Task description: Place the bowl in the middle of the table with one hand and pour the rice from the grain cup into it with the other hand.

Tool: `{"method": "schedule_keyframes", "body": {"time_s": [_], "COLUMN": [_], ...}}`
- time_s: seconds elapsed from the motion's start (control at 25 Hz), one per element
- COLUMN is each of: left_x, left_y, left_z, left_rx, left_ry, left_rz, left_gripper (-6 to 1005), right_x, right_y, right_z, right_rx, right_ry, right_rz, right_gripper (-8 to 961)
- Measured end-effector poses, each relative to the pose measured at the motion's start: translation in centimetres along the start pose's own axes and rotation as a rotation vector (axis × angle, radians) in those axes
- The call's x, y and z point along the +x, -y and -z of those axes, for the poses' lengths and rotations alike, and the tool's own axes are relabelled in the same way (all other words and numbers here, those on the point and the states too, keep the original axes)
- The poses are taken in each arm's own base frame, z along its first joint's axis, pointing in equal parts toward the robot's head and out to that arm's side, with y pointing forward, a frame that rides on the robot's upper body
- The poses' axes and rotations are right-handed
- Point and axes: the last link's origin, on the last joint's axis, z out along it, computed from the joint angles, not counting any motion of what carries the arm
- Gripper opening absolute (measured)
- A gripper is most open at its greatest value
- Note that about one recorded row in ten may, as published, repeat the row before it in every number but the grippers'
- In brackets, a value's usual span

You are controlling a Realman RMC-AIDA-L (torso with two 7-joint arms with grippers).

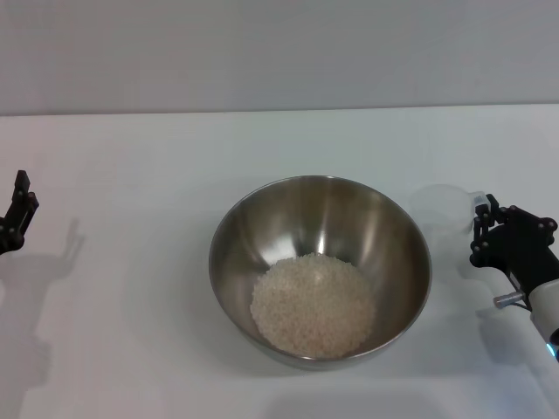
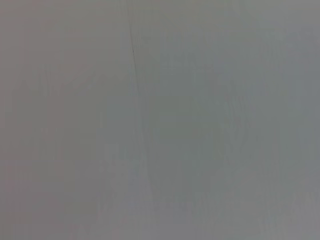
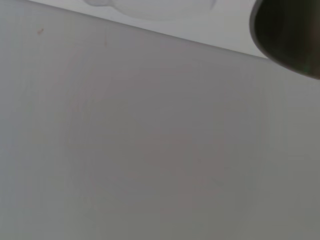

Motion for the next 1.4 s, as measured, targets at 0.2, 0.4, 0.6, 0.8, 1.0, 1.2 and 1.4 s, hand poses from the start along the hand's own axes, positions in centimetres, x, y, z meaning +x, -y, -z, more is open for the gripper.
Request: {"method": "schedule_keyframes", "body": {"time_s": [0.2,0.4,0.6,0.8,1.0,1.2,1.4], "left_x": [0.0,-0.1,0.0,0.0,0.0,0.0,0.0], "left_y": [-0.1,-0.2,-0.2,-0.2,-0.3,-0.3,-0.3], "left_z": [0.0,0.0,0.0,0.0,-0.1,-0.1,-0.1], "left_rx": [-0.006,-0.008,-0.010,-0.011,-0.012,-0.014,-0.014], "left_ry": [0.002,0.003,0.002,0.003,0.003,0.003,0.003], "left_rz": [0.000,-0.001,-0.003,-0.003,-0.003,-0.004,-0.004], "left_gripper": [834,834,834,834,834,834,834], "right_x": [0.0,0.4,0.9,1.3,1.4,2.0,1.5], "right_y": [-0.1,-0.1,-0.3,-0.7,-1.0,-1.0,0.0], "right_z": [0.1,0.5,1.1,2.0,3.0,5.1,7.6], "right_rx": [-0.001,0.001,-0.010,-0.007,-0.008,0.020,0.099], "right_ry": [-0.002,-0.016,-0.031,-0.036,-0.023,-0.013,0.073], "right_rz": [-0.002,-0.005,-0.003,-0.026,-0.035,-0.056,-0.072], "right_gripper": [44,70,149,288,366,364,365]}}
